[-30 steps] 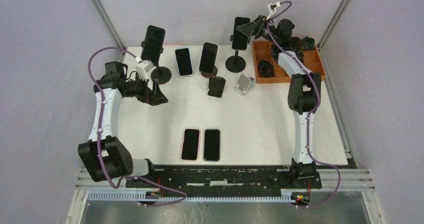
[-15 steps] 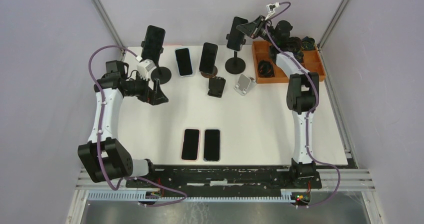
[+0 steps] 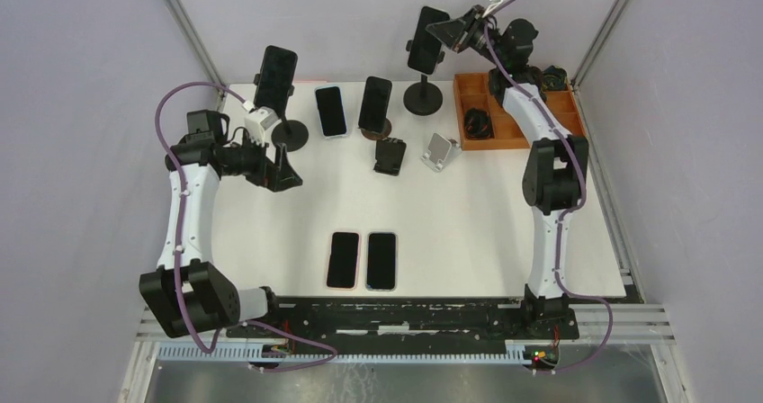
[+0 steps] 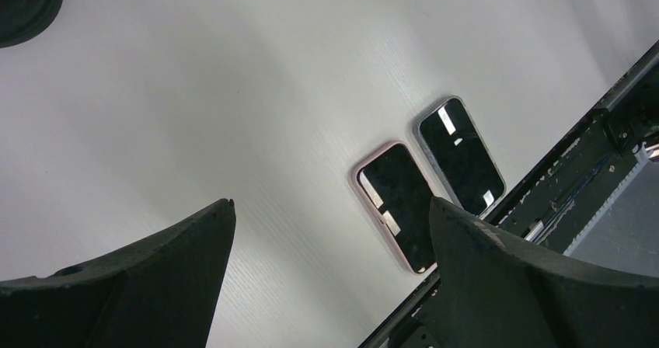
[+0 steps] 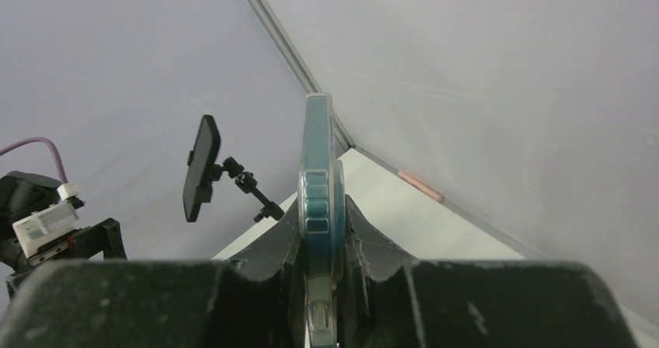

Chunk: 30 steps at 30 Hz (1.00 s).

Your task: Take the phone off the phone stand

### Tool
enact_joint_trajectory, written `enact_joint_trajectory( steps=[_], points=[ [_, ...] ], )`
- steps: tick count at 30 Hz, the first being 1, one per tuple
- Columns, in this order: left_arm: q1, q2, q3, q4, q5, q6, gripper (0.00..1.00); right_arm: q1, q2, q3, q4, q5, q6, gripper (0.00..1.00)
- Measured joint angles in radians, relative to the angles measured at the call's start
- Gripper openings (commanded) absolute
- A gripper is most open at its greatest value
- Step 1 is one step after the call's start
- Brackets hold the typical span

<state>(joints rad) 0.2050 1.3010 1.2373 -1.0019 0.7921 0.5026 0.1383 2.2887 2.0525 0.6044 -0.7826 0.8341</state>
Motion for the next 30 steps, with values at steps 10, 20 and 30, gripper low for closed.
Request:
enact_joint_trajectory(
  steps=[10, 20, 30],
  points=[
    [0.0, -0.064, 0.06, -0.05, 0.026, 0.0, 1.0, 0.06, -0.453, -0.184, -0.191, 0.031, -0.184, 0.0],
    [0.0, -0.132, 0.105, -0.11, 0.128, 0.017, 1.0, 0.267, -0.821, -0.55, -0.243, 0.045, -0.203, 0.0],
    [0.0, -0.226, 0.094, -0.122, 0.338, 0.084, 1.0, 0.452, -0.803, -0.842, 0.077, 0.083, 0.117, 0.0]
  ],
)
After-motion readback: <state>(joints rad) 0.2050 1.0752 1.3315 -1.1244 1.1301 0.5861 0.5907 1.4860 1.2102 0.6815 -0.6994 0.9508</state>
